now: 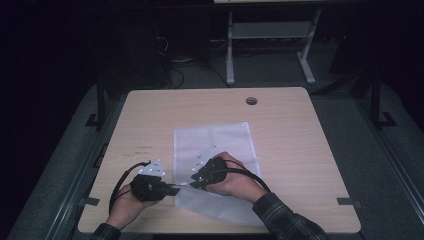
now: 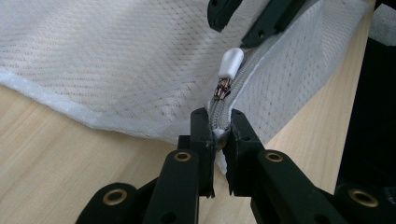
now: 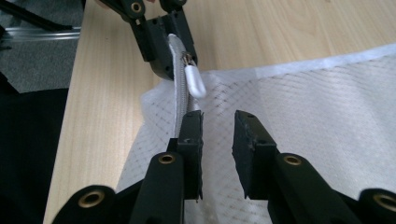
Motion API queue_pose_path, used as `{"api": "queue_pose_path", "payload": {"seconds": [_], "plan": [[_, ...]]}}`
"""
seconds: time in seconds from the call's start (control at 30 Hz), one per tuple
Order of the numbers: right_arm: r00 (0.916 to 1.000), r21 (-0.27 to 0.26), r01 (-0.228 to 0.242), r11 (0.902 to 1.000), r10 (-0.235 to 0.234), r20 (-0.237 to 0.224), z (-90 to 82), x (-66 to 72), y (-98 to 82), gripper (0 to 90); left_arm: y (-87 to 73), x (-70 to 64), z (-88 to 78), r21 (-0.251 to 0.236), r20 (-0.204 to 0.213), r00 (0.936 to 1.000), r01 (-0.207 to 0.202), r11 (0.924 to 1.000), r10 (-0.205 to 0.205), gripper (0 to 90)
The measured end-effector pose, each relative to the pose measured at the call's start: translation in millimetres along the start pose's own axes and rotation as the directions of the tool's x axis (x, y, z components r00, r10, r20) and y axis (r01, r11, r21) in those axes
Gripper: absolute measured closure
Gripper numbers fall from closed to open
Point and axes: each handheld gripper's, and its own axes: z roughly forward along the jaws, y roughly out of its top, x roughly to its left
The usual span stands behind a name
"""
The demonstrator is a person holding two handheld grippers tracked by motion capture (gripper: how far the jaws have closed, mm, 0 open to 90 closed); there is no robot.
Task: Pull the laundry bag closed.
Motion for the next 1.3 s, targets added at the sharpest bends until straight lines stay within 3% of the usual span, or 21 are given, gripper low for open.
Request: {"api": "queue_pose_path", "payload": {"seconds": [0.6,0.8,1.03,1.3], "plan": [[0.9976,0.028,0.069,0.9972,-0.069,-0.001,11.4,8.1,16.7,73.7,2.8,-0.3,2.5,0.017,0.028,0.9992,0.029,0.9995,-0.029,82.6],[0.995,0.047,0.1,0.9939,-0.1,-0.002,14.4,10.8,21.7,79.7,2.7,0.3,3.1,0.025,0.031,0.9989,0.035,0.9991,-0.036,82.6],[0.9951,0.059,0.097,0.9935,-0.095,-0.027,15.8,12.0,21.6,86.0,2.5,1.6,2.0,0.02,0.024,0.9988,0.043,0.9989,-0.043,82.5],[0.9953,0.061,0.091,0.994,-0.089,-0.038,17.8,11.2,22.3,84.7,2.6,1.6,1.8,0.019,0.021,0.9991,0.037,0.9991,-0.037,82.6]]}}
